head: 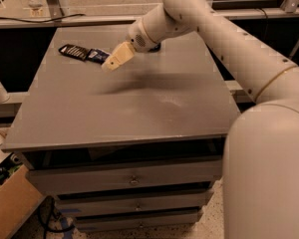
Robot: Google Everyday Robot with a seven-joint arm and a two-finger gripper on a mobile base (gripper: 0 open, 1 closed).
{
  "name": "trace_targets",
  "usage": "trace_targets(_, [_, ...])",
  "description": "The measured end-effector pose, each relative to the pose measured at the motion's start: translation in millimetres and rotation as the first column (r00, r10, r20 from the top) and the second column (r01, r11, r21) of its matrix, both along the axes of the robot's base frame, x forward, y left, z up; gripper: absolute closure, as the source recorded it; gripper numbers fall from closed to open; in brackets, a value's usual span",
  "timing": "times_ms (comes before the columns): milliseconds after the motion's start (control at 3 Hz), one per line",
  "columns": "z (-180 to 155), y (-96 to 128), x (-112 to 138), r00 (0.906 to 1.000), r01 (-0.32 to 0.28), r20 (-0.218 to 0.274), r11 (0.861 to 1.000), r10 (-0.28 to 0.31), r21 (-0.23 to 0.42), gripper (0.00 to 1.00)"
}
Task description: Move rxbar blueberry near rxbar chocolate
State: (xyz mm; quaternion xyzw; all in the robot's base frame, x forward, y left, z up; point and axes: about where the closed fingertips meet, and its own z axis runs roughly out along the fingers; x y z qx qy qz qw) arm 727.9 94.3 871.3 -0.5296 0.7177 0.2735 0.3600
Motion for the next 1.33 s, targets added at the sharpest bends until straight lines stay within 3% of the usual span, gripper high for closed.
trace_targets(667, [-7.1,-98.4,-47.4,0.9921,0.121,-0.039,0.991,-0.119,0.064,0.00])
trace_targets(1000, [3.8,-148.6,-57.5,0.9827,0.185,-0.010,0.979,-0.185,0.086,0.00])
trace_targets(1333, [3.4,-157.6,-58.4,0.9803,0.197,-0.010,0.977,-0.197,0.086,0.00])
